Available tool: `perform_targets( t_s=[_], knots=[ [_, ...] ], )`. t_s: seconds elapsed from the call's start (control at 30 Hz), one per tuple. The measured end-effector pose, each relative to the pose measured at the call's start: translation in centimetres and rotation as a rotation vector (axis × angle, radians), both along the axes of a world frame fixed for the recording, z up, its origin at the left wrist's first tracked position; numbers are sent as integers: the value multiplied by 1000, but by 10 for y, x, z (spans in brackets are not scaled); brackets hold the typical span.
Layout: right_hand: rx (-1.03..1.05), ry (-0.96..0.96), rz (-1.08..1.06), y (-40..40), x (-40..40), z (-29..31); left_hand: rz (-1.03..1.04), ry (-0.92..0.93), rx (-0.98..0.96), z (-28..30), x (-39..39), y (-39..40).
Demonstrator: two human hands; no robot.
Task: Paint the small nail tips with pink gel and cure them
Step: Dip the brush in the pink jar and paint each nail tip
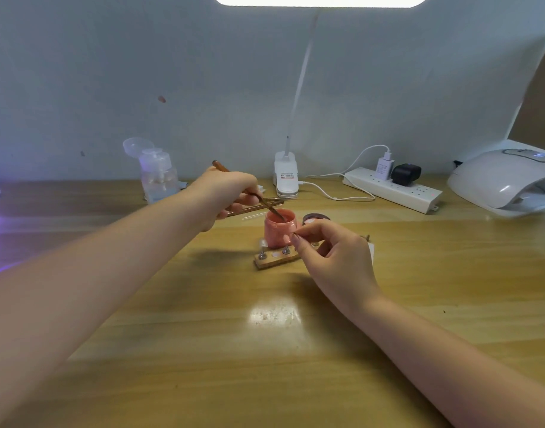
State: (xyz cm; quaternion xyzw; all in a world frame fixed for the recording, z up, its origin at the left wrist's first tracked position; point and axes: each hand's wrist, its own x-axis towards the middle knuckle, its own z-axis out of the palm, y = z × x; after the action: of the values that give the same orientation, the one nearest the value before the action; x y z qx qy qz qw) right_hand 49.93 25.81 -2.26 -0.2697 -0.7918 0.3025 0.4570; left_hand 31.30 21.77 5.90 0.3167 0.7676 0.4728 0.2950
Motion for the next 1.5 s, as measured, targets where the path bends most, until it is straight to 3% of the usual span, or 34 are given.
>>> perform_targets(
  t_s=[0.17,0.3,0.57,0.77,0.93,1.13,1.5],
  knots=[
    [-7,-17,6,0,0,1,2,-327,91,-5,-11,-26],
    [-1,-18,5,0,0,0,-2,-487,207,-9,-10,-43],
    [-10,17,-7,1,0,0,-80,-261,599,-42,6,-63],
    [-13,2,-10,1,0,0,-50,-121,546,-60,14,-57],
    [-16,-9,-8,1,0,1,46,-155,509,-63,13,-57],
    [-15,-15,-1,0,0,1,140,-320,471,-60,8,-56],
    [-21,-15,-14,0,0,1,85,-404,627,-60,8,-61]
  ],
)
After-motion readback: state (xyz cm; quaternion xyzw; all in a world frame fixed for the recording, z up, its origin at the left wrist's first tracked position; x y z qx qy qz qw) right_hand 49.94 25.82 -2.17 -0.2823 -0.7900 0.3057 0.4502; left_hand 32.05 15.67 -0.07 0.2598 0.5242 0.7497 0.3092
